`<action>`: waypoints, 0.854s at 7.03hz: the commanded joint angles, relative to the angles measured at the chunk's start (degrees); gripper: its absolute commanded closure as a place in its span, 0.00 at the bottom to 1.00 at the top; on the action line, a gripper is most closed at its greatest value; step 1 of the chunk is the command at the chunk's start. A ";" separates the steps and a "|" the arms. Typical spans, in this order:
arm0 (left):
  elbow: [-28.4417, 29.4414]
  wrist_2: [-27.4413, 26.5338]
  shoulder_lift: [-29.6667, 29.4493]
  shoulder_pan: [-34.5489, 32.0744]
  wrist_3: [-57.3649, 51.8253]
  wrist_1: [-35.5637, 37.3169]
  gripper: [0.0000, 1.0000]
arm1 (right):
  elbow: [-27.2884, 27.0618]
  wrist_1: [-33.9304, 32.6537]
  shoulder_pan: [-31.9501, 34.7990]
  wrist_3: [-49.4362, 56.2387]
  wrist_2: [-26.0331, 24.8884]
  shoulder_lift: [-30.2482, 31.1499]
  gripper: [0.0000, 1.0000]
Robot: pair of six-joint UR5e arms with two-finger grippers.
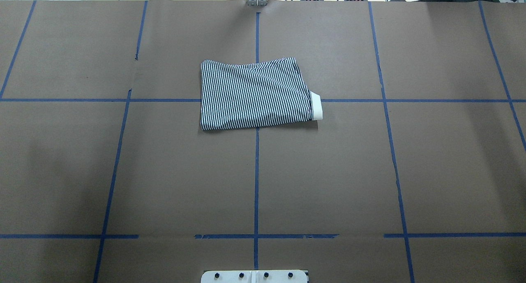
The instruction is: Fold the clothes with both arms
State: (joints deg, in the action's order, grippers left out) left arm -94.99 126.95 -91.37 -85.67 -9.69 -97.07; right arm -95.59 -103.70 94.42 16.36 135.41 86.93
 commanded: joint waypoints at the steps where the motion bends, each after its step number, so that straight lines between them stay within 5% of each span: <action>1: 2.60 1.54 0.40 -4.66 -8.32 2.07 0.00 | -1.78 -0.01 0.06 -0.02 0.38 2.71 0.00; 5: 2.35 1.29 0.50 -4.68 -8.07 1.89 0.00 | -2.77 0.68 0.06 -1.67 1.17 6.85 0.00; 6: 2.27 1.28 0.49 -4.68 -8.15 1.89 0.00 | -2.24 5.04 0.06 -5.08 0.83 6.94 0.00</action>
State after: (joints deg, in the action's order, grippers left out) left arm -92.61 128.31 -90.84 -90.33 -17.84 -95.16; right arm -98.18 -102.12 94.49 14.42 136.51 93.59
